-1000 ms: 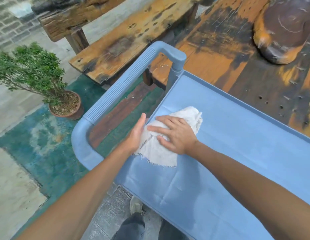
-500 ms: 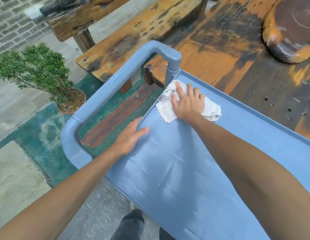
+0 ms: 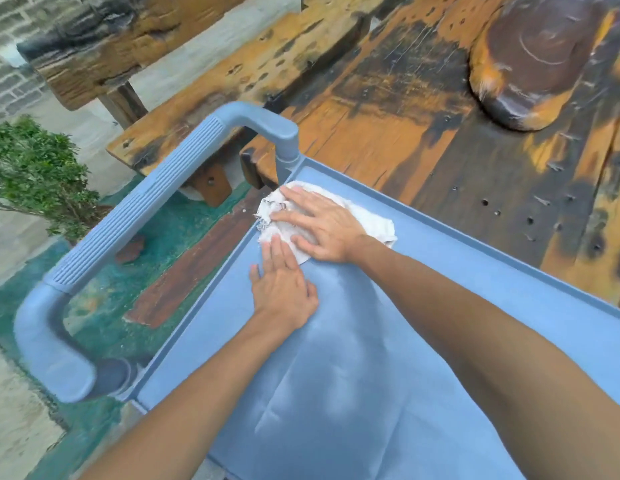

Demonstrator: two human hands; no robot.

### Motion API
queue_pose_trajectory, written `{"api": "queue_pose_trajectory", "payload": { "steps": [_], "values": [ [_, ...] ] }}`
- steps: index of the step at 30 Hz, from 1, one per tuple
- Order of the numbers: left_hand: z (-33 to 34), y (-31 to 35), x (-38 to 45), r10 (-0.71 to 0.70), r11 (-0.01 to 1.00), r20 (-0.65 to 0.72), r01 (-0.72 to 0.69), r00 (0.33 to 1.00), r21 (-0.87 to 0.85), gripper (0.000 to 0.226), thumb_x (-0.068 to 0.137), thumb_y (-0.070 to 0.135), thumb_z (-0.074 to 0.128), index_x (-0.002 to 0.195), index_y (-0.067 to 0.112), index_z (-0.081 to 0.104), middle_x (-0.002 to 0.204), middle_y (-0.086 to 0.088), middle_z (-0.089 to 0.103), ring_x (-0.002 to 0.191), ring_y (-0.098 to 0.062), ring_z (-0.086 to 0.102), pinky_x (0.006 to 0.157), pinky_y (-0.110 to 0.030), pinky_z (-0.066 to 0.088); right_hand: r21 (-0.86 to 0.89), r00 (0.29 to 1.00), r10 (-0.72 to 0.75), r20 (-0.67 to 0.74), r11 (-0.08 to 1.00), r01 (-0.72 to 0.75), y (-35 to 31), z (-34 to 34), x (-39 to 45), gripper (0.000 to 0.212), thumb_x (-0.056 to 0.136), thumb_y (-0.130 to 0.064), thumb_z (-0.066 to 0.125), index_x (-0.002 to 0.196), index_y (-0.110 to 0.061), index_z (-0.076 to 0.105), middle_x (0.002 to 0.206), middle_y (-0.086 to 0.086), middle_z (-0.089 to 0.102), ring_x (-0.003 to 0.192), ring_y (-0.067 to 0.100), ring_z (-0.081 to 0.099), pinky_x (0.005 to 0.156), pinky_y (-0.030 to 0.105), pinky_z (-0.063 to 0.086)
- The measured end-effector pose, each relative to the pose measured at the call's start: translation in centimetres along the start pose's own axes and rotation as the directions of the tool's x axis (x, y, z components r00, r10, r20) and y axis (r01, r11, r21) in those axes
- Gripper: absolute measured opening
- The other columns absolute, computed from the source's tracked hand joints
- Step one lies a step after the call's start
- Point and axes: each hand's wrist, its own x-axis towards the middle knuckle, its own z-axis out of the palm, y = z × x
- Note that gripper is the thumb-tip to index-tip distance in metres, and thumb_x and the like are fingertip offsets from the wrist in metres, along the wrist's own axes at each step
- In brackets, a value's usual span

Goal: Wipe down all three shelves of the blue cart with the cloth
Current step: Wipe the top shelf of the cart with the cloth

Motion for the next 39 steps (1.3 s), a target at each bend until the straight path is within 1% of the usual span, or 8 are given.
{"api": "queue_pose_trajectory", "payload": {
  "steps": [5,8,14,17,19,23,33,39],
  "values": [
    [-0.1,1.2,0.8,-0.094,0.992,0.017,0.095,0.995,-0.083,0.101,0.085,0.043,0.049,0.156,0.01,-0.015,0.162,-0.02,-0.024,0.152,-0.033,-0.02,0.119,-0.062,0.011,-0.091,0.947,0.303,0.11,0.952,-0.294,-0.4,-0.4,-0.2,0.056,0.102,-0.057,0.039,0.157,-0.047,0.031,0.173,-0.004,0.008,0.16,0.018,0.005,0.128,0.042,0.008],
    [-0.3,1.6,1.7,-0.102,0.993,0.079,0.107,0.992,-0.055,0.121,0.075,0.073,0.055,0.152,0.029,-0.027,0.158,-0.018,-0.035,0.15,-0.036,-0.022,0.113,-0.069,0.013,-0.067,0.862,0.507,0.023,0.861,-0.505,0.0,-0.6,-2.6,0.059,0.102,-0.059,0.037,0.158,-0.043,0.03,0.173,-0.005,0.01,0.159,0.015,0.005,0.128,0.041,0.006],
    [-1.0,3.7,2.9,-0.134,0.991,0.208,0.135,0.969,0.011,0.117,0.06,0.085,0.059,0.139,0.062,-0.025,0.158,-0.009,-0.037,0.147,-0.047,-0.023,0.106,-0.078,0.016,-0.042,0.778,0.628,-0.022,0.777,-0.628,0.7,-1.7,-8.9,0.056,0.104,-0.053,0.035,0.158,-0.036,0.035,0.172,-0.011,0.012,0.159,0.013,0.008,0.128,0.039,0.005],
    [-1.5,6.2,3.1,-0.107,0.991,0.215,0.087,0.971,0.1,0.113,0.072,0.06,0.065,0.15,0.051,-0.017,0.162,-0.009,-0.029,0.149,-0.047,-0.017,0.108,-0.076,0.019,-0.03,0.725,0.687,-0.046,0.724,-0.689,0.3,-1.9,-12.2,0.055,0.104,-0.052,0.036,0.157,-0.034,0.038,0.171,-0.011,0.014,0.159,0.013,0.009,0.128,0.039,0.006],
    [-1.3,9.1,2.6,0.062,0.979,0.141,-0.088,0.988,0.183,0.097,0.08,0.046,0.061,0.157,0.03,0.004,0.165,-0.009,-0.014,0.151,-0.04,-0.013,0.114,-0.068,0.019,-0.019,0.705,0.707,-0.056,0.705,-0.709,0.4,-2.2,-14.2,0.054,0.105,-0.05,0.037,0.156,-0.035,0.039,0.171,-0.011,0.016,0.158,0.013,0.011,0.128,0.038,0.007],
    [0.2,15.8,0.9,0.253,0.961,0.079,-0.26,0.964,0.097,0.063,0.09,0.04,0.052,0.145,0.012,0.036,0.164,-0.019,0.008,0.154,-0.035,-0.002,0.119,-0.051,0.024,-0.015,0.682,0.728,-0.071,0.683,-0.73,0.8,-3.4,-18.4,0.051,0.105,-0.046,0.04,0.155,-0.034,0.042,0.17,-0.011,0.02,0.158,0.014,0.016,0.127,0.039,0.011],
    [5.9,26.6,-3.8,0.462,0.87,0.122,-0.476,0.878,0.131,0.077,0.09,0.041,0.05,0.151,0.004,0.022,0.161,-0.03,0.002,0.152,-0.042,0.0,0.12,-0.048,0.021,-0.025,0.574,0.788,-0.225,0.584,-0.811,1.6,-5.9,-32.6,0.04,0.103,-0.041,0.048,0.14,-0.031,0.062,0.16,-0.01,0.043,0.151,0.017,0.036,0.12,0.043,0.032],
    [9.4,33.8,-5.8,0.668,0.726,0.173,-0.685,0.724,0.062,0.073,0.091,0.023,0.041,0.154,-0.002,0.014,0.164,-0.023,0.002,0.153,-0.035,-0.009,0.125,-0.046,0.005,-0.043,0.344,0.865,-0.365,0.353,-0.935,1.0,-7.1,-40.9,0.034,0.102,-0.037,0.053,0.13,-0.031,0.07,0.152,-0.011,0.054,0.147,0.029,0.043,0.113,0.047,0.04]
  ]
}}
